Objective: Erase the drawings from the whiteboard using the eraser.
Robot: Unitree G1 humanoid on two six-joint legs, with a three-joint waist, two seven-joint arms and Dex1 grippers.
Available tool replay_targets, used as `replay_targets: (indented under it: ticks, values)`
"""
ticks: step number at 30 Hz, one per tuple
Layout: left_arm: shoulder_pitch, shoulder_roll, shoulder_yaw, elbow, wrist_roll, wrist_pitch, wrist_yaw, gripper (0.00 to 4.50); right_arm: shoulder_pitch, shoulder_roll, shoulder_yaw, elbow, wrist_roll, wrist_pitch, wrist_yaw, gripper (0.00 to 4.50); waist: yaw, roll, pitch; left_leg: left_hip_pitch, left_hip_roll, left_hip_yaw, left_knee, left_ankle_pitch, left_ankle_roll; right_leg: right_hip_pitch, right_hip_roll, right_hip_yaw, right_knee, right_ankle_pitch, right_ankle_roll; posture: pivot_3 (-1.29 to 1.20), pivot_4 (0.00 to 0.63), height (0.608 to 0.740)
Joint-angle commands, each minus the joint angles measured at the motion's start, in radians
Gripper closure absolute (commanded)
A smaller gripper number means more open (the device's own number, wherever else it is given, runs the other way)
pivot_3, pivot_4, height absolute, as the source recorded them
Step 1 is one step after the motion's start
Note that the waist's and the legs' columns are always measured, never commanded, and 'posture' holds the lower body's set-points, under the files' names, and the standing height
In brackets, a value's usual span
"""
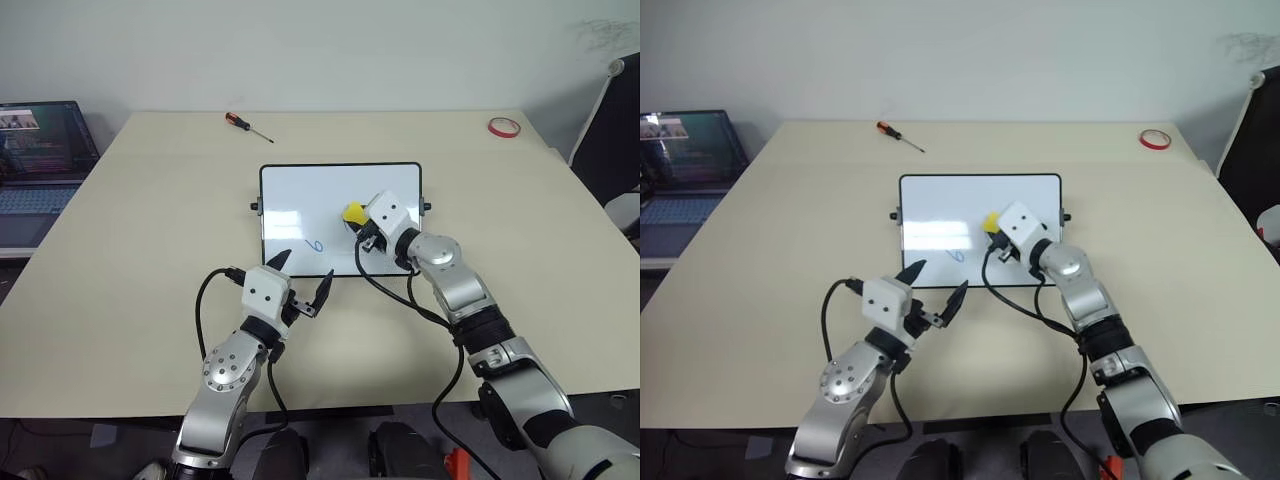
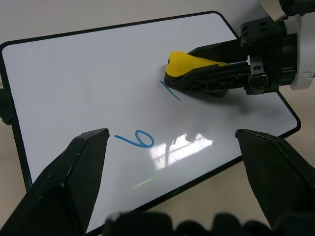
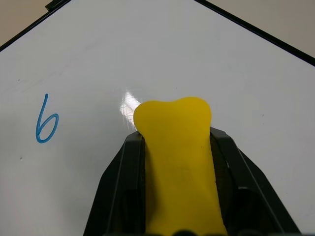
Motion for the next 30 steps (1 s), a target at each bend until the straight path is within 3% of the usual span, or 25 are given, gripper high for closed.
replay_targets:
  ticks: [1,8,30]
  values:
    - [-0.003,-0.001,-0.003,-0.02,-0.001,-0.012,-0.004,0.0,-0.003,-0.006,-0.01,0.048,-0.001,0.025,-0.006,2.32,0.0,0.0,0.0,0.0,0.0,0.0,0.0,0.0,0.0,0.0,0.0,0.0,0.0,0.0,0.001,0.0,0.15,0.74]
    - [-0.006,0.001,-0.006,-0.018,-0.003,-0.012,-0.011,0.0,0.003,-0.014,-0.017,0.053,-0.013,0.016,-0.028,0.01,0.002,0.0,0.0,0.0,0.0,0.0,0.0,0.0,0.0,0.0,0.0,-0.001,0.0,-0.001,0.002,0.0,0.15,0.74]
    - [-0.019,-0.004,-0.008,-0.005,0.0,-0.012,-0.023,0.0,0.12,-0.092,-0.068,-0.228,0.071,0.156,0.006,0.01,0.009,-0.001,0.006,-0.009,0.0,-0.001,-0.001,0.0,0.0,-0.007,-0.001,-0.002,-0.001,0.0,-0.001,0.0,0.15,0.74]
